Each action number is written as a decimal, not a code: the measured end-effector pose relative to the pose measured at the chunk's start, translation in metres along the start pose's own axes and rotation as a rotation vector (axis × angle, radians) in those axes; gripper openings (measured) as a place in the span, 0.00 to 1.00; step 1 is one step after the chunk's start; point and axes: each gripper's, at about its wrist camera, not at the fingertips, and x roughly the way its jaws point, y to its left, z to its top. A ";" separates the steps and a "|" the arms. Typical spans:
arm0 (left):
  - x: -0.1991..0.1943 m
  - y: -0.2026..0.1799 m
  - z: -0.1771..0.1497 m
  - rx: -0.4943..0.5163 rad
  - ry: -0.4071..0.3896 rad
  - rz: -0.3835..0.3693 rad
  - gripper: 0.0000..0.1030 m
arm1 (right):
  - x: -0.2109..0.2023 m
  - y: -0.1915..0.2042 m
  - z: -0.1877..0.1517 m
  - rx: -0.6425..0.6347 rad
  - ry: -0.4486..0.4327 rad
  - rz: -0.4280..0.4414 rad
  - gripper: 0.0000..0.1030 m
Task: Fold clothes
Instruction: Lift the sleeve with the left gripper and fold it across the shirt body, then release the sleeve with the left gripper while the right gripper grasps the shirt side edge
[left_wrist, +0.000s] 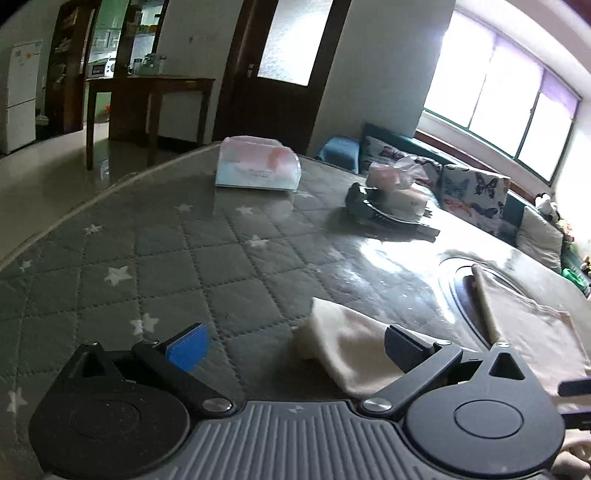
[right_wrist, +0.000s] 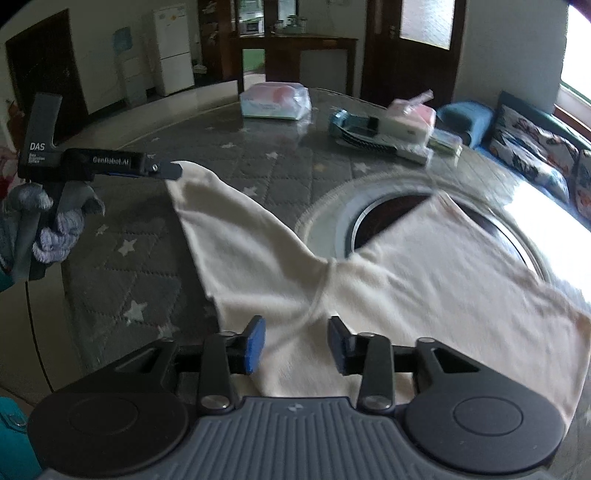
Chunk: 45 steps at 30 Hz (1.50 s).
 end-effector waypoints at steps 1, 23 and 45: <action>0.001 -0.001 -0.001 0.007 0.000 -0.004 0.96 | 0.002 0.002 0.003 -0.006 0.000 0.002 0.41; -0.026 -0.074 0.018 0.053 -0.090 -0.320 0.09 | -0.009 -0.012 0.004 0.070 -0.043 -0.051 0.41; -0.042 -0.156 -0.041 0.435 0.012 -0.473 0.52 | -0.034 -0.060 -0.036 0.266 -0.082 -0.065 0.39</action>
